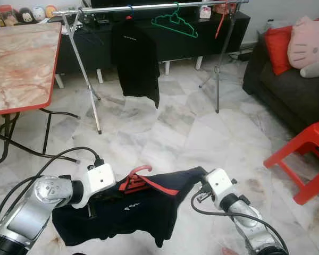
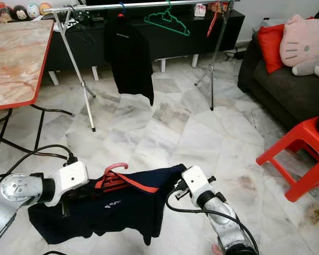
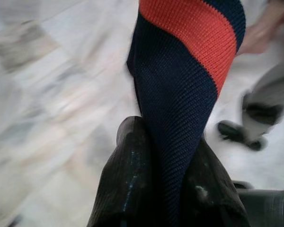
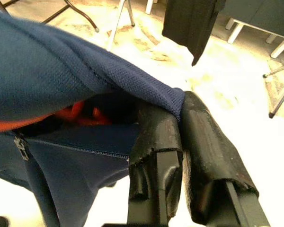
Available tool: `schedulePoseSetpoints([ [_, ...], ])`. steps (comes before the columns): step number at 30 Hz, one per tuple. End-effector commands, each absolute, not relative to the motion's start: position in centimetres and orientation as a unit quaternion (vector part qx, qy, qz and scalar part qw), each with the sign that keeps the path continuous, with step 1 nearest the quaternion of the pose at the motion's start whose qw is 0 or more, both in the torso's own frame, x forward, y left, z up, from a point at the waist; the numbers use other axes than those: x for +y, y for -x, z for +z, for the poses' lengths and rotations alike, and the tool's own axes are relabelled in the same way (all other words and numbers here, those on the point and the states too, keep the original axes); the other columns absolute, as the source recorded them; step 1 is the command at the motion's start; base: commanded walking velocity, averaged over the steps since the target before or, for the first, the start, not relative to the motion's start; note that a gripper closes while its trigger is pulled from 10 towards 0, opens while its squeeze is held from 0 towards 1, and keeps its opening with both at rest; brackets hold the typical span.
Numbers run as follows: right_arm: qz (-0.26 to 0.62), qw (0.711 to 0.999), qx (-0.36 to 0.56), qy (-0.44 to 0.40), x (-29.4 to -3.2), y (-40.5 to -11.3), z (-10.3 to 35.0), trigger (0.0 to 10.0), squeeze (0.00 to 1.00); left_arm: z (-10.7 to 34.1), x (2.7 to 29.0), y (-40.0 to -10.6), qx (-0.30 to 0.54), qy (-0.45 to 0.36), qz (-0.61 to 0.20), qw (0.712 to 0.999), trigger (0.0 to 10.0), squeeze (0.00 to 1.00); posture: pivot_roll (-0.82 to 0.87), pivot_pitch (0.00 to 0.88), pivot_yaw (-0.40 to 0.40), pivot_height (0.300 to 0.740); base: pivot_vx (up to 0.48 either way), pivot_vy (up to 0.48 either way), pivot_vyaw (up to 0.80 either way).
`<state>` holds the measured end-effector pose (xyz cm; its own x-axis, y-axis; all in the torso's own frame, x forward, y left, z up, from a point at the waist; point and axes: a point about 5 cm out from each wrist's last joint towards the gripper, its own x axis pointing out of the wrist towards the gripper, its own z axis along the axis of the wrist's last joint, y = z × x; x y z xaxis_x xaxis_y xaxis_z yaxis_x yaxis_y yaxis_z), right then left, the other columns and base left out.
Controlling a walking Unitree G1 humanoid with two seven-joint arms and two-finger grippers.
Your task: Hang hanger
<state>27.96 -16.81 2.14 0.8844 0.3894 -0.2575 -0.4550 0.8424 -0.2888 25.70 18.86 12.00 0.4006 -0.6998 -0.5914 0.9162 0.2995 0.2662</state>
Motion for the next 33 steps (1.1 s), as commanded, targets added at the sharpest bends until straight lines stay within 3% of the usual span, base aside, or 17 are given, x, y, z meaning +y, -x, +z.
schedulePoseSetpoints([
  [1, 0.216, 0.953, 0.106, 0.186, -17.7, -28.1, 2.1, 0.0, 0.00, 12.9, 20.5, -25.7, 0.187, -0.290, -0.519, 0.782, 10.0, 0.00, -0.02, 0.071, -0.060, 0.740, 0.000, 0.000, 0.00],
  [5, 0.214, 0.952, 0.110, 0.191, -18.0, -28.1, 2.1, 0.0, 0.00, 13.0, 21.1, -25.3, 0.200, -0.295, -0.539, 0.764, 10.0, 0.00, -0.02, 0.070, -0.061, 0.740, 0.000, 0.000, 0.00],
  [7, 0.212, 0.952, 0.112, 0.192, -18.1, -28.2, 2.1, 0.0, 0.00, 12.8, 21.2, -24.2, 0.220, -0.288, -0.577, 0.732, 10.0, 0.00, -0.02, 0.069, -0.061, 0.740, 0.000, 0.000, 0.00],
  [12, 0.211, 0.951, 0.114, 0.195, -18.2, -28.2, 2.1, 0.0, 0.00, 13.2, 20.3, -23.4, 0.207, -0.235, -0.613, 0.725, 10.0, 0.00, -0.02, 0.068, -0.063, 0.740, 0.000, 0.000, 0.00],
  [16, 0.211, 0.950, 0.119, 0.199, -18.4, -28.2, 2.0, 0.0, 0.00, 13.3, 20.0, -23.1, 0.204, -0.241, -0.636, 0.704, 10.0, 0.00, -0.02, 0.068, -0.063, 0.740, 0.000, 0.000, 0.00],
  [33, 0.223, 0.942, 0.143, 0.207, -17.9, -27.5, 0.8, 0.0, 0.00, 14.8, 19.2, -23.7, 0.137, -0.236, -0.646, 0.713, 10.0, 0.00, -0.02, 0.060, -0.064, 0.740, 0.000, 0.000, 0.00],
])
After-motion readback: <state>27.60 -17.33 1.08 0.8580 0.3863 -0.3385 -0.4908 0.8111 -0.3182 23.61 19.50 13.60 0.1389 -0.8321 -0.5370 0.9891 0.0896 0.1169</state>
